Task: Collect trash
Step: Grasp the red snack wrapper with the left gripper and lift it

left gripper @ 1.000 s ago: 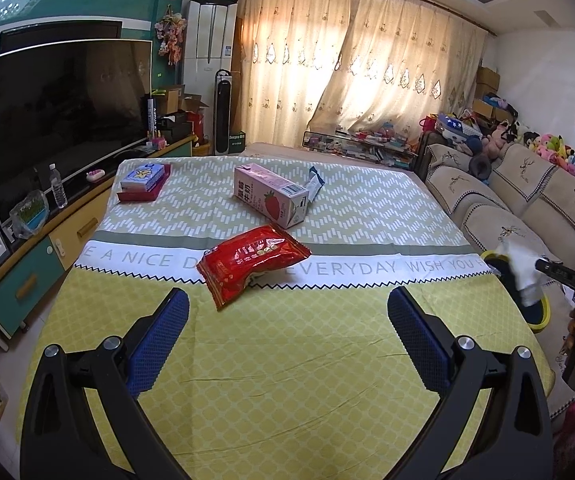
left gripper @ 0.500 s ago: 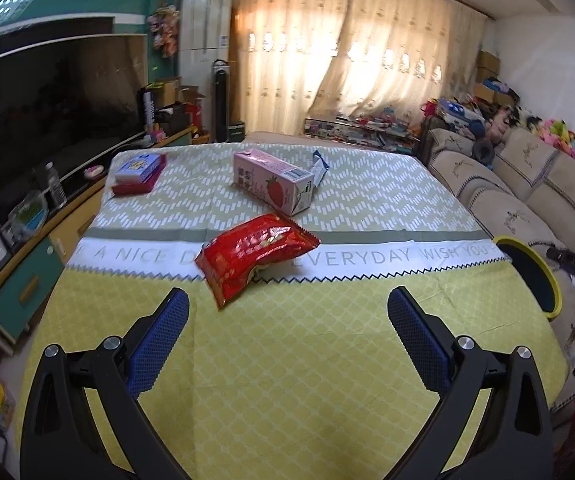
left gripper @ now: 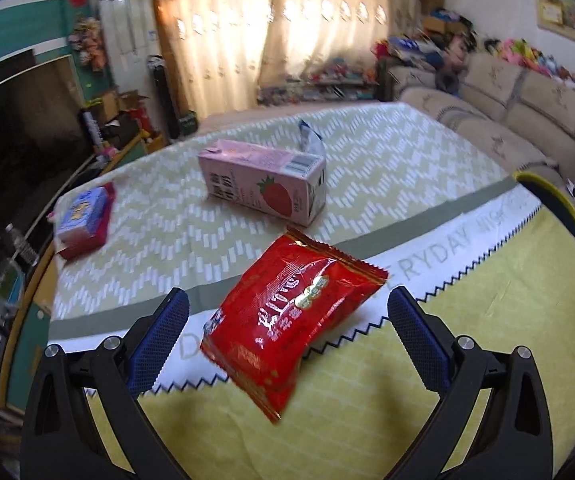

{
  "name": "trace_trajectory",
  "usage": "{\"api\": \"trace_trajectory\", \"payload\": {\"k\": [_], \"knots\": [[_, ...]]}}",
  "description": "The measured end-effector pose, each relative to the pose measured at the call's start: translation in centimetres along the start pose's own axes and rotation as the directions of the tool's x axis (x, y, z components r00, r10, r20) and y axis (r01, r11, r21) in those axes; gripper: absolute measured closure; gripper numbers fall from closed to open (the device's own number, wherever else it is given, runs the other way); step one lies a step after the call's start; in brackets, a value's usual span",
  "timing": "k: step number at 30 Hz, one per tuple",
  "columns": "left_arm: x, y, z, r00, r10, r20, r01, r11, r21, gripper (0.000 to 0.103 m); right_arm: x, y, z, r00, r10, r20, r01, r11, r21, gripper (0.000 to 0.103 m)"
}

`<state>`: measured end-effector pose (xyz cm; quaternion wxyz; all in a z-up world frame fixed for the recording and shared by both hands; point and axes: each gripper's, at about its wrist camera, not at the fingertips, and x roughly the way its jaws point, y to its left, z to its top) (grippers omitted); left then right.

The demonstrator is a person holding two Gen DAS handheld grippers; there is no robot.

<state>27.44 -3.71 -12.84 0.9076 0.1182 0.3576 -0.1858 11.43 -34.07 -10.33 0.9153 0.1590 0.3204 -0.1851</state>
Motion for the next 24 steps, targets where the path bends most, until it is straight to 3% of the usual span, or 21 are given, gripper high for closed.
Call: {"api": "trace_trajectory", "payload": {"k": [10,12,14,19,22,24], "knots": [[3.6,0.6,1.0,0.994,-0.038,-0.098,0.044,0.997,0.056,0.005,0.8,0.1,-0.2,1.000,0.008,-0.027,-0.008,1.000,0.012,0.045],[3.9,0.6,0.9,0.992,-0.059,-0.109,0.066,0.996,0.058,0.009,0.8,0.0,-0.1,1.000,0.008,-0.028,-0.007,1.000,0.016,0.045],[4.2,0.4,0.8,0.990,-0.069,-0.124,0.077,0.995,0.058,0.023,0.8,0.0,-0.1,1.000,0.008,-0.028,-0.008,1.000,0.019,0.045],[3.9,0.2,0.5,0.990,-0.075,-0.122,0.080,0.996,0.033,0.045,0.8,0.2,-0.2,0.999,0.019,-0.030,-0.018,1.000,0.019,0.045],[3.4,0.1,0.5,0.991,-0.084,-0.106,0.086,0.996,0.017,0.053,0.7,0.3,-0.2,0.999,0.026,-0.030,-0.026,1.000,0.014,0.045],[2.9,-0.2,0.4,0.991,-0.093,-0.100,0.094,0.996,0.006,0.053,0.5,0.3,-0.2,0.999,0.029,-0.027,-0.028,1.000,0.014,0.045]]}}
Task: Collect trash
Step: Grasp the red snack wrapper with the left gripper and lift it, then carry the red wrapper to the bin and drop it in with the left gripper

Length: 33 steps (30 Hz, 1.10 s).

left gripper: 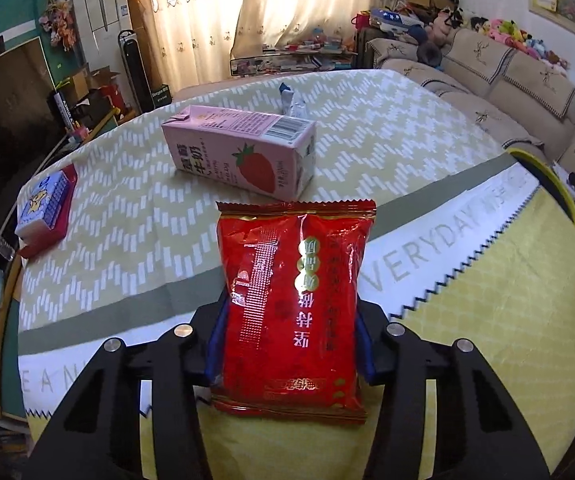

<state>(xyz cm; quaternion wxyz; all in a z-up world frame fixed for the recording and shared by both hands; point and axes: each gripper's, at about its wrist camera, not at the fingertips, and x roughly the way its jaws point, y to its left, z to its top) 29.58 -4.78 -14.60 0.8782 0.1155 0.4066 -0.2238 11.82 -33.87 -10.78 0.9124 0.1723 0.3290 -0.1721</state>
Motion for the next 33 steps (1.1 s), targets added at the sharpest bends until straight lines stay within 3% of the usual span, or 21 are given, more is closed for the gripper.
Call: {"api": "trace_trajectory", "payload": {"k": [9,16,21,28,33], "knots": [[-3.2,-4.1,0.7,0.997,-0.054,0.054,0.053,0.998,0.023,0.053,-1.6,-1.2,0.3,1.000,-0.008,0.028,0.007,1.000,0.020,0.045],[-4.8,-11.3,3.6,0.980,-0.179,0.086,0.167,0.977,0.130,0.053,-3.0,-3.1,0.3,0.998,-0.029,0.049,0.027,0.999,0.031,0.045],[-4.2,-19.1,6.9,0.942,-0.329,0.062,0.306,0.922,0.237,0.053,-4.4,-5.9,0.3,0.996,-0.062,0.066,0.059,0.997,0.044,0.045],[-1.8,-29.8,10.8,0.888,-0.460,-0.004,0.432,0.832,0.349,0.053,-6.3,-10.4,-0.1,0.990,-0.107,0.090,0.099,0.990,0.097,0.045],[1.6,-36.3,13.0,0.877,-0.479,-0.037,0.454,0.801,0.389,0.051,-6.8,-13.2,-0.7,0.987,-0.135,0.088,0.122,0.982,0.144,0.044]]}}
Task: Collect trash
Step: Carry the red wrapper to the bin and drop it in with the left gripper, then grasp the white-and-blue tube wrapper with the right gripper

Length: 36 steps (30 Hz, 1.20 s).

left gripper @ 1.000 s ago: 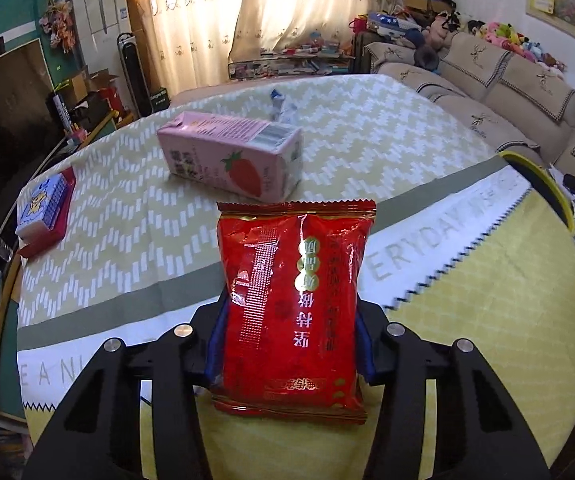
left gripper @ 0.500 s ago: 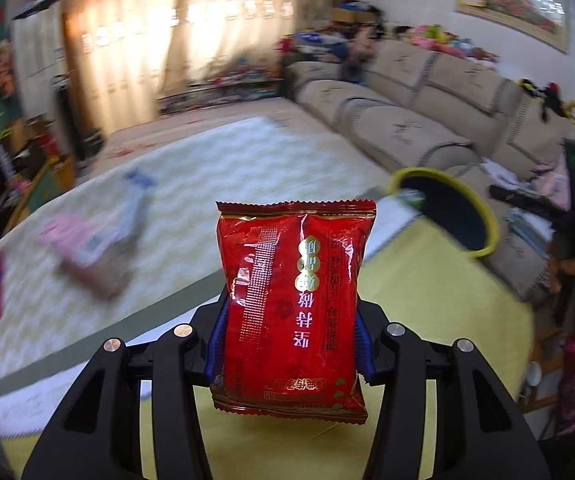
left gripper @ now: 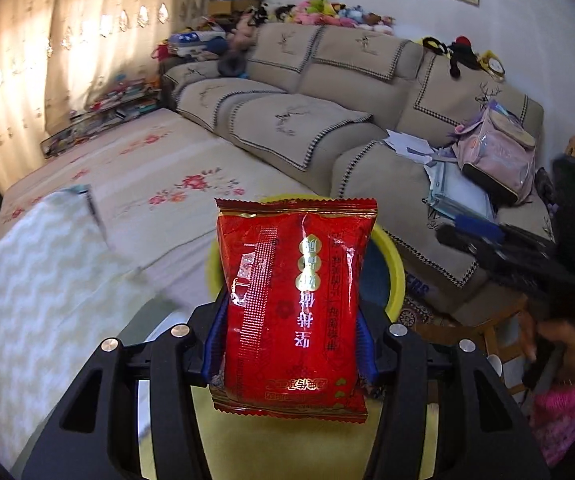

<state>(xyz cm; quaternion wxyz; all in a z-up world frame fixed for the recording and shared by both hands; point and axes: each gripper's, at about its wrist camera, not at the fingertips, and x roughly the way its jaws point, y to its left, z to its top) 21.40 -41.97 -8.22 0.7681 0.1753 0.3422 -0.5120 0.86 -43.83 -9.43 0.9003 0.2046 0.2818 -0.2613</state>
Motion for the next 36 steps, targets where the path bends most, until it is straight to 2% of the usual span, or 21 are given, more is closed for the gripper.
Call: {"api": "trace_trajectory", "payload": {"k": [3,6,8,12,15,17,20,24,27,29,30,33,36], "knots": [[4.6,-0.8,2.0,0.999,0.002,-0.038,-0.002,1.000,-0.003,0.047,-0.1,-1.4,0.1,1.000,-0.019,0.000,0.019,1.000,0.022,0.041],[8.1,-1.1,2.9,0.997,0.006,-0.078,-0.008,1.000,-0.026,0.035,-0.3,-2.4,0.0,1.000,-0.031,0.002,0.031,0.999,0.035,0.040],[9.7,-1.0,3.1,0.995,0.011,-0.098,-0.015,0.999,-0.040,0.018,-0.2,-2.8,0.0,0.999,-0.035,-0.001,0.035,0.999,0.040,0.040],[11.0,-0.8,3.3,0.994,0.033,-0.102,-0.040,0.997,-0.066,0.016,0.0,-3.2,-0.2,0.999,-0.036,-0.008,0.036,0.998,0.048,0.040],[8.4,-0.2,2.7,0.998,0.041,-0.053,-0.046,0.994,-0.103,0.016,0.3,-2.9,-0.3,1.000,-0.023,-0.013,0.023,0.999,0.042,0.040],[5.3,0.1,2.0,0.998,0.058,0.005,-0.057,0.991,-0.125,0.011,0.4,-2.2,-0.3,1.000,-0.006,-0.013,0.007,0.999,0.032,0.040],[0.2,1.0,0.1,0.992,0.098,0.085,-0.083,0.983,-0.166,0.008,0.5,-0.7,-0.2,1.000,0.019,-0.017,-0.019,1.000,0.003,0.040],[-6.2,2.8,-3.2,0.974,0.179,0.138,-0.144,0.962,-0.232,0.005,0.7,1.7,-0.2,0.998,0.053,-0.022,-0.054,0.998,-0.041,0.040],[-10.7,4.8,-6.2,0.958,0.248,0.147,-0.197,0.936,-0.293,0.005,0.8,4.2,-0.2,0.996,0.085,-0.029,-0.087,0.993,-0.078,0.040],[-13.4,6.0,-8.4,0.937,0.320,0.140,-0.260,0.907,-0.331,0.005,0.9,6.5,-0.3,0.993,0.110,-0.038,-0.113,0.987,-0.110,0.040],[-15.0,6.6,-9.8,0.921,0.361,0.144,-0.291,0.886,-0.360,0.005,1.0,7.5,-0.3,0.992,0.121,-0.043,-0.125,0.984,-0.124,0.040],[-18.0,8.4,-12.9,0.900,0.414,0.135,-0.327,0.847,-0.418,0.005,1.2,11.3,-0.5,0.983,0.171,-0.066,-0.180,0.968,-0.174,0.040],[-20.7,10.0,-16.6,0.865,0.489,0.113,-0.387,0.793,-0.471,0.005,1.5,15.5,-0.7,0.973,0.214,-0.091,-0.230,0.946,-0.230,0.039]]}}
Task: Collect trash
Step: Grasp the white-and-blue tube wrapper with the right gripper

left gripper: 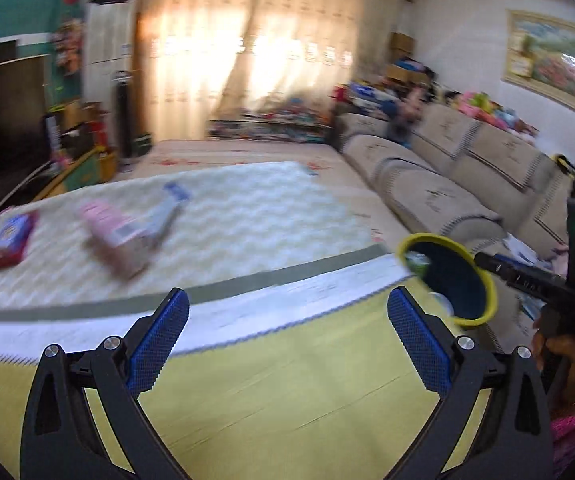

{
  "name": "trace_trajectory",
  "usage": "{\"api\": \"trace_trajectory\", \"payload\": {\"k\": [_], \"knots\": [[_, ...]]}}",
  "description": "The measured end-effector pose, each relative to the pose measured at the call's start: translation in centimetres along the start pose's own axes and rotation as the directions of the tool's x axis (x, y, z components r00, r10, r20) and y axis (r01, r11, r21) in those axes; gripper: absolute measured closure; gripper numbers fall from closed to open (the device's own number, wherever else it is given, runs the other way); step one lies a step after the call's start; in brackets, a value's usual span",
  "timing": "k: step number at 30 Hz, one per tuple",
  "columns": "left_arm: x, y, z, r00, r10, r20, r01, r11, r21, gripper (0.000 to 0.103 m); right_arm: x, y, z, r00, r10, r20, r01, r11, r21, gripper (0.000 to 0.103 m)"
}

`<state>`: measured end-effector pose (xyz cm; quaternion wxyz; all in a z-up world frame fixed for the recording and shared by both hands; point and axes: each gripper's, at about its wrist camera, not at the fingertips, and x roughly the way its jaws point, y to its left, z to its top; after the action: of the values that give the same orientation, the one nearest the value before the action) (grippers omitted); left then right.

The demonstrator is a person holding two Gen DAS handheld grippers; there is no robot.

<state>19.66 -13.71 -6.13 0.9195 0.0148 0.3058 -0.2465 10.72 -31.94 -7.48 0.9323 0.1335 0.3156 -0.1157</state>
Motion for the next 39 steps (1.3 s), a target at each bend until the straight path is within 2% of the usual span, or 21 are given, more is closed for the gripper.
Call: {"api": "trace_trajectory", "payload": {"k": [6,12,14,17,19,21,23,26,29,36,39], "knots": [[-0.7,6.5,-2.1,0.996,0.089,0.009,-0.088,0.992,-0.086,0.005,2.9,9.4,1.8,0.991,0.129,-0.046,-0.135,0.980,-0.149,0.039],[0.4,12.8,-2.1,0.982,0.181,0.047,-0.174,0.978,-0.118,0.005,6.4,18.9,3.6,0.967,0.236,-0.095,-0.254,0.923,-0.290,0.039],[1.3,14.8,-2.2,0.977,0.211,0.022,-0.206,0.968,-0.146,0.005,7.7,21.2,3.7,0.958,0.261,-0.120,-0.287,0.904,-0.318,0.039],[1.6,17.3,-2.8,0.977,0.214,-0.009,-0.211,0.950,-0.230,0.005,9.4,24.4,4.2,0.955,0.270,-0.126,-0.298,0.878,-0.375,0.039],[1.8,18.1,-3.1,0.975,0.221,-0.019,-0.219,0.943,-0.251,0.005,11.0,25.8,4.9,0.960,0.240,-0.145,-0.279,0.877,-0.392,0.039],[1.6,18.2,-3.4,0.971,0.238,-0.011,-0.233,0.937,-0.259,0.005,13.1,27.1,5.8,0.954,0.241,-0.178,-0.292,0.880,-0.375,0.039],[1.4,18.0,-3.4,0.967,0.254,-0.003,-0.247,0.936,-0.250,0.005,14.9,28.3,6.7,0.952,0.230,-0.205,-0.292,0.883,-0.367,0.044],[1.3,17.7,-3.6,0.966,0.258,-0.003,-0.251,0.937,-0.242,0.005,17.6,29.9,7.6,0.941,0.225,-0.253,-0.305,0.888,-0.344,0.053],[1.2,17.3,-3.7,0.965,0.261,-0.014,-0.257,0.937,-0.238,0.005,20.0,31.2,8.0,0.923,0.231,-0.307,-0.324,0.897,-0.300,0.055],[1.3,17.5,-3.9,0.970,0.244,-0.019,-0.240,0.935,-0.261,0.005,22.8,32.7,7.7,0.900,0.212,-0.381,-0.319,0.916,-0.244,0.056],[1.4,17.4,-3.9,0.972,0.235,-0.024,-0.233,0.937,-0.261,0.005,23.7,33.2,7.4,0.897,0.195,-0.397,-0.307,0.920,-0.243,0.065]]}}
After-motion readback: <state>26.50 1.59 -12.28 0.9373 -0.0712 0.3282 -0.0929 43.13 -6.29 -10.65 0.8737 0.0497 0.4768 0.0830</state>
